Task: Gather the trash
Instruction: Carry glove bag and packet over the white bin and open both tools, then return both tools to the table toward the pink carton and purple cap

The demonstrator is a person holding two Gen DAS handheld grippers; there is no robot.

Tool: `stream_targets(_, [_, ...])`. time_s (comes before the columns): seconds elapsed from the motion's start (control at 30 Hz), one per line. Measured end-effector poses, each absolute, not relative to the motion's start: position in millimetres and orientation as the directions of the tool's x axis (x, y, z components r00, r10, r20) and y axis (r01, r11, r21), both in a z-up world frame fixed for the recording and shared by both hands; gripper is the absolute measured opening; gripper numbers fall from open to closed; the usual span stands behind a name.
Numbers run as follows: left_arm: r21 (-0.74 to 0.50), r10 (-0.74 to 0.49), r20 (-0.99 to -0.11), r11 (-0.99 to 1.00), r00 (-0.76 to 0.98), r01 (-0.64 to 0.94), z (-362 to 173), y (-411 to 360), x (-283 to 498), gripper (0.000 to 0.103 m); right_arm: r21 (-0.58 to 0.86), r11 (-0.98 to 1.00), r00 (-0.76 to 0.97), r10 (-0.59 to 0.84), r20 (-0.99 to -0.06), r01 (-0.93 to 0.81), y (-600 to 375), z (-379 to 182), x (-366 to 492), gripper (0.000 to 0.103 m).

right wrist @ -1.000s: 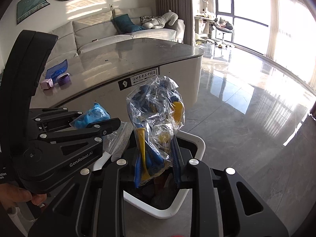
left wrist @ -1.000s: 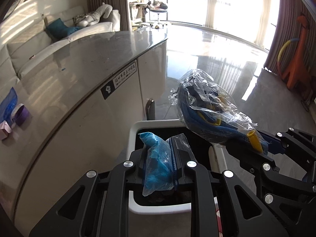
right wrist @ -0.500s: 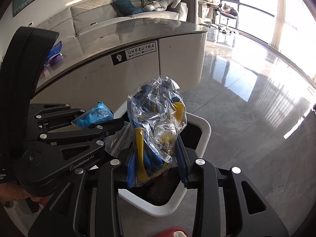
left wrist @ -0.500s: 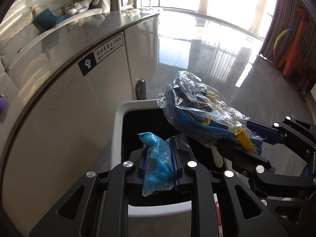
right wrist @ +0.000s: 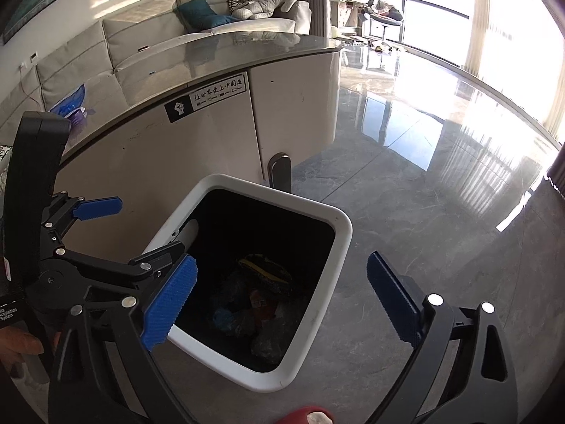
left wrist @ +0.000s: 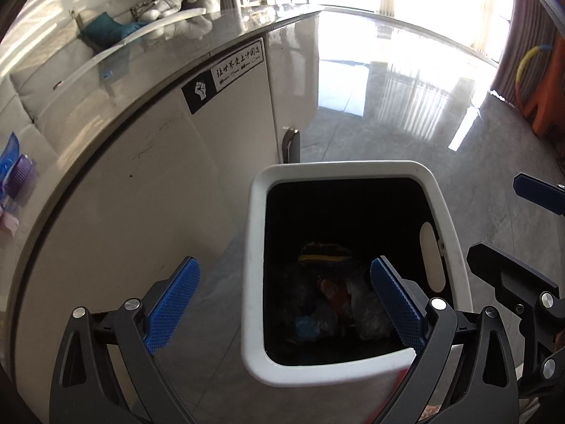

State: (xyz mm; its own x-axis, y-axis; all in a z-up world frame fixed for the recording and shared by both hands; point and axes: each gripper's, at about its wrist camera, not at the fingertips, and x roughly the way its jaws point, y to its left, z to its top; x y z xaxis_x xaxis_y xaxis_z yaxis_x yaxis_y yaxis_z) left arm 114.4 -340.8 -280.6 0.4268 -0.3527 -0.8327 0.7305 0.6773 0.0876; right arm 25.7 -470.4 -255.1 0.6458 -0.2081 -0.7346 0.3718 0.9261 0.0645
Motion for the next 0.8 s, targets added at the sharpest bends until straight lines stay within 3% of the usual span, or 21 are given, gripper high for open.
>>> stream_targets(0.4, [0.058,-0.351,-0.73,0.824,0.587,0.564,-205,-257,145,0.096,0.002,0.987,0.812,-0.131,-0.568,0.161,-399,-181,75,0.098])
stream_targets(0.6, [0.117,-0.246,-0.684,0.892,0.687,0.436,-174,-202,181,0.097,-0.048,0.998,0.866,-0.052,-0.497,0.032,-352,-154,130,0.098])
stream_targets(0.8, [0.144,-0.131,-0.667,0.943,0.734,0.299,-161,-141,229,0.098,0.012,0.998,0.867,0.059,-0.495,-0.061,-317,-151,195,0.098])
